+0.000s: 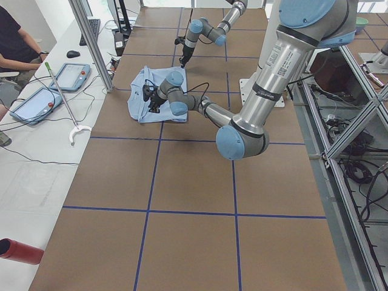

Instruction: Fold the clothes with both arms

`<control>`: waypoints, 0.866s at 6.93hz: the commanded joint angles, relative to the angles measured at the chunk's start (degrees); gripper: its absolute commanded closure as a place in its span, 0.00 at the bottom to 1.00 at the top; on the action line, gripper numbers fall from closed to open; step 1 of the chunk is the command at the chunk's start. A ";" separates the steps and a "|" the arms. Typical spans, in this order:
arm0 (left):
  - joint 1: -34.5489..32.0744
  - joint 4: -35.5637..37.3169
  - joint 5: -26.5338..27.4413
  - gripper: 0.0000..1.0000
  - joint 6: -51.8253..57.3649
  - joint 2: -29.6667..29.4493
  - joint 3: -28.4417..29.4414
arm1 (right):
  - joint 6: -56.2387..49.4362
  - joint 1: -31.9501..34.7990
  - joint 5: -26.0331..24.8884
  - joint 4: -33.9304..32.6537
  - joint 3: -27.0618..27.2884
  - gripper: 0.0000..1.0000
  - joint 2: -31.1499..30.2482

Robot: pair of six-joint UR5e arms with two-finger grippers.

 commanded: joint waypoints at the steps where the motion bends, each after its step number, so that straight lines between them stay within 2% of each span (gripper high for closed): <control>1: 0.12 0.00 -0.07 0.65 -0.01 0.01 -0.15 | 0.61 -0.23 0.49 -0.96 7.25 1.00 -2.43; 3: 0.21 0.00 -0.24 0.65 -0.71 -0.08 -1.03 | 9.78 -12.83 0.05 -2.55 27.87 1.00 -16.98; 5: 2.38 0.78 -2.69 0.61 -4.89 1.57 -6.36 | 12.57 -25.23 -0.13 -2.55 36.89 1.00 -25.44; 6: 4.75 1.31 -2.88 0.61 -8.06 3.15 -10.66 | 12.57 -29.98 -0.30 -2.55 37.28 0.83 -26.00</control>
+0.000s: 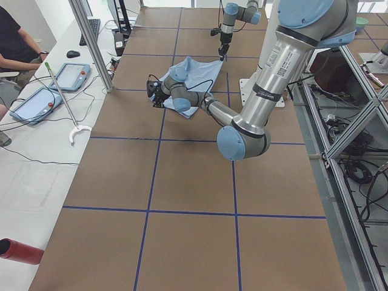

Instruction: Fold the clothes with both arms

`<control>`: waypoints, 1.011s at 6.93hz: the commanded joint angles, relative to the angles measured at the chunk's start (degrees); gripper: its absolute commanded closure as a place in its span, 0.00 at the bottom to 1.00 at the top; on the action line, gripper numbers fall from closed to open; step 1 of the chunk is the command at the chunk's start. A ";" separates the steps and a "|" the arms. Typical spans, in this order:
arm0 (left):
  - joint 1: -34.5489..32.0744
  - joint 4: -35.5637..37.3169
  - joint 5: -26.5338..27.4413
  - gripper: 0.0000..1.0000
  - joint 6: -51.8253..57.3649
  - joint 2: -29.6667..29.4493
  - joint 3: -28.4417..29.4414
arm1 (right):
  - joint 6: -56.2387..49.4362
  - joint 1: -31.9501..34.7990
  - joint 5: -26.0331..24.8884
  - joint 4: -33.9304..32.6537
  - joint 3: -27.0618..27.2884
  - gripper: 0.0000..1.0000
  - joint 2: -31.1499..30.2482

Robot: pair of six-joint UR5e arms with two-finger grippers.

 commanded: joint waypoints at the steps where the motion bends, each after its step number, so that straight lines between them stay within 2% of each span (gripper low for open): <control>1: 4.84 3.48 -0.73 0.60 -5.58 3.93 -9.17 | 0.47 -6.78 -0.14 0.06 2.66 0.67 -2.14; 2: 6.35 6.12 -0.46 0.58 -7.43 5.86 -12.44 | 0.65 -7.05 -0.49 0.06 2.49 0.01 -2.05; 3: 8.45 9.02 -0.20 0.56 -9.45 8.67 -17.17 | 1.69 -6.01 -5.28 0.15 2.67 0.00 -1.44; 4: 11.52 13.57 1.45 0.53 -12.43 10.35 -19.66 | 1.61 -1.56 -8.54 0.33 2.75 0.00 -0.91; 5: 15.03 19.62 6.43 0.53 -14.46 9.93 -19.77 | 1.09 3.27 -8.66 0.50 1.71 0.00 0.05; 6: 16.63 23.60 7.79 0.53 -14.83 9.40 -19.59 | 0.83 9.06 -7.62 0.85 -1.52 0.00 2.50; 7: 16.82 25.20 7.80 0.53 -14.83 9.31 -19.33 | 0.39 11.12 -7.44 0.85 -4.60 0.00 4.61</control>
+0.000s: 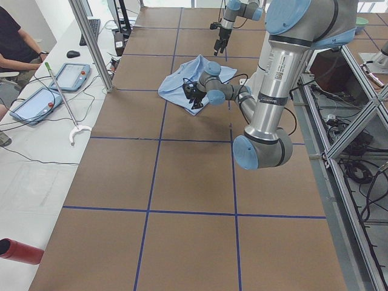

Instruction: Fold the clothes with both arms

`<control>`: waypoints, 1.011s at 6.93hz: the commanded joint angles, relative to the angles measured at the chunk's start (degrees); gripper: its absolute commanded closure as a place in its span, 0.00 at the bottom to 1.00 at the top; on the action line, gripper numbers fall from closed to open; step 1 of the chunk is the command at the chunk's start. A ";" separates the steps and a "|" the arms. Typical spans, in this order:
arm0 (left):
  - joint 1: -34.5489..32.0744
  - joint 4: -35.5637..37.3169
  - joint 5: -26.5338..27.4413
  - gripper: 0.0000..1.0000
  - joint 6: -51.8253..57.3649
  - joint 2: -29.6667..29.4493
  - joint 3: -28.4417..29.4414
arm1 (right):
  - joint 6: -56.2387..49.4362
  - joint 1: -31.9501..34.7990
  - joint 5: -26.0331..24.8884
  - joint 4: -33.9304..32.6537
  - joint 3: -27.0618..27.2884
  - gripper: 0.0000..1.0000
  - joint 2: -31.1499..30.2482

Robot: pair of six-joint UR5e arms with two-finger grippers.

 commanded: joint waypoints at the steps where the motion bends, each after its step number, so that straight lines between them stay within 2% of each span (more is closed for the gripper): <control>1: 1.72 3.35 0.98 0.54 -0.44 -0.35 0.44 | -1.26 4.06 0.22 0.14 -4.48 0.00 3.07; 7: 1.90 3.26 1.07 0.59 0.26 -2.82 4.57 | -1.26 4.06 0.30 0.14 -6.25 0.00 3.33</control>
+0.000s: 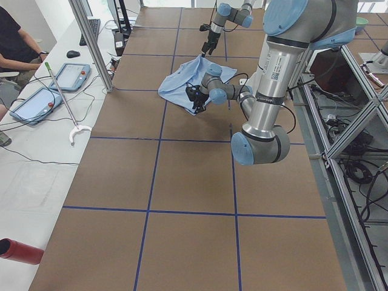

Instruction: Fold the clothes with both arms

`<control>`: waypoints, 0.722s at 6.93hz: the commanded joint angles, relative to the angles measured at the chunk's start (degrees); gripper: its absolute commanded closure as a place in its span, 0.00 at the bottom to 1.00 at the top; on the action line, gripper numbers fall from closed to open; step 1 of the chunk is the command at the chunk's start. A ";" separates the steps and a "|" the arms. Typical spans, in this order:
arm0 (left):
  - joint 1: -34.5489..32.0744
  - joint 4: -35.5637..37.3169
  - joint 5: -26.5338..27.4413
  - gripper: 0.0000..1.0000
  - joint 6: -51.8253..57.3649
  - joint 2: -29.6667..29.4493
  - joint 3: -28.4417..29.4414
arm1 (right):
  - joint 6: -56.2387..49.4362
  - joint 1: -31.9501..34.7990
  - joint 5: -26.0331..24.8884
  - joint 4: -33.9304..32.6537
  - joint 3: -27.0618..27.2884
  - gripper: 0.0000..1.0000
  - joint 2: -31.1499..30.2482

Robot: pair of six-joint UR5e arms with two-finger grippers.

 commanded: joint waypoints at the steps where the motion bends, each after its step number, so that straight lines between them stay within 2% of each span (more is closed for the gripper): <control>1: -0.08 0.08 0.09 0.61 0.23 0.44 0.56 | 0.00 -0.08 0.00 0.00 -0.07 0.00 0.09; 2: -0.34 0.09 0.27 0.63 0.23 0.53 0.56 | 0.00 -0.08 0.00 0.00 -0.07 0.00 0.09; 3: -0.17 0.26 0.79 0.78 -0.47 0.44 0.64 | 0.00 0.09 -0.09 0.00 0.89 0.00 0.53; 4: -0.08 0.52 0.71 1.00 -0.48 0.44 0.64 | 0.00 -0.17 -0.09 0.00 -0.15 0.00 0.62; 5: -0.17 1.74 0.62 1.00 -0.48 0.01 0.12 | 0.00 -0.08 0.00 0.00 -0.07 0.00 0.71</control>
